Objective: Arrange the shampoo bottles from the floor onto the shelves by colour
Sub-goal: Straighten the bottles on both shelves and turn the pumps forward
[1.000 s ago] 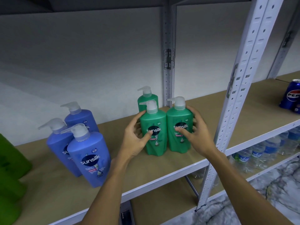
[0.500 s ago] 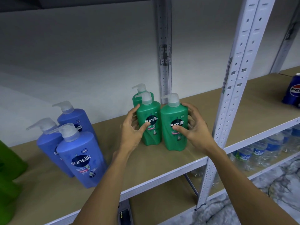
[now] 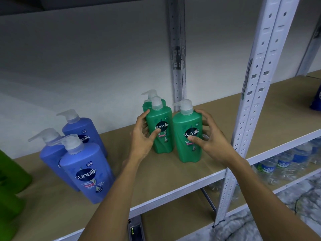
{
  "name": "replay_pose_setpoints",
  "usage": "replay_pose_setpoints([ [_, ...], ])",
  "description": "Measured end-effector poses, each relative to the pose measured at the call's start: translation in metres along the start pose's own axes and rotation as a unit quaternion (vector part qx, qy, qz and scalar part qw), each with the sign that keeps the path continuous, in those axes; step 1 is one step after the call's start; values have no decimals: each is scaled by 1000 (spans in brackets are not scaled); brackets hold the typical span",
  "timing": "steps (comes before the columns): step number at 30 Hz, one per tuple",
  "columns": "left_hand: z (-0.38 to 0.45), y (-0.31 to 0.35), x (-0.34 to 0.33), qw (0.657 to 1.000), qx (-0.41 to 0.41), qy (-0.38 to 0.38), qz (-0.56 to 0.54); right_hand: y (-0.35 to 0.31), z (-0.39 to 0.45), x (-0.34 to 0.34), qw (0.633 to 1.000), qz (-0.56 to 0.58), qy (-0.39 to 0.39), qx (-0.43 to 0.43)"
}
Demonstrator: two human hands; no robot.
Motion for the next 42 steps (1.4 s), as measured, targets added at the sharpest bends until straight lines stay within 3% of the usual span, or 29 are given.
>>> replay_pose_setpoints([
  [12,0,-10,14,997,-27,24,65,1,4,-20,999,52,-18,-1],
  [22,4,-17,15,999,-14,16,29,-4,7,-43,995,91,-43,5],
  [30,3,-17,15,995,57,1,-77,-6,7,-44,995,94,-44,5],
  [42,1,-19,13,991,88,-6,-101,-5,10,-53,995,87,-55,15],
])
Point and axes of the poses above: each hand's wrist, its own z-axis towards the middle knuckle, its own x-axis out of the back of the hand, y = z × x, the point moved 6 cm from there along z, towards the middle knuckle, and after that the axes turned 1 degree about y, right-handed, at the moved point
